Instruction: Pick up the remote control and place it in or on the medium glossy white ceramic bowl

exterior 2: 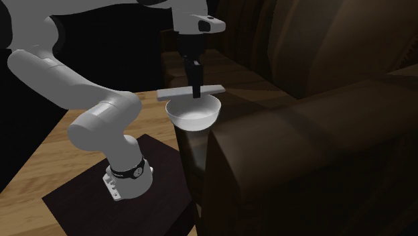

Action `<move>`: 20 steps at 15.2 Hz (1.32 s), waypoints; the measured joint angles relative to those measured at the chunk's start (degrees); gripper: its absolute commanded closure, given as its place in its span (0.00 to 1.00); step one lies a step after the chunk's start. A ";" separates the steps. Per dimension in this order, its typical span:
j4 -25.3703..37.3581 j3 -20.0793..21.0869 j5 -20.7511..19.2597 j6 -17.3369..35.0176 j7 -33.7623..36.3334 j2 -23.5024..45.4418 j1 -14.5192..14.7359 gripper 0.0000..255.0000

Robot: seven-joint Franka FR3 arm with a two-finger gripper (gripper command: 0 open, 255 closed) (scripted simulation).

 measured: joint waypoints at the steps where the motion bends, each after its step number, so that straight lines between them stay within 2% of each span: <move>1: -0.98 0.09 0.10 0.74 -0.05 -0.23 0.06 1.00; 6: -5.30 0.81 0.81 4.16 0.01 -1.13 0.42 1.00; 12: -5.97 0.82 0.86 4.55 -0.04 -1.43 0.48 1.00; 13: -5.98 0.82 0.86 4.56 -0.04 -1.44 0.48 0.00; 20: -5.03 0.70 0.74 3.77 -0.01 -1.30 0.42 0.00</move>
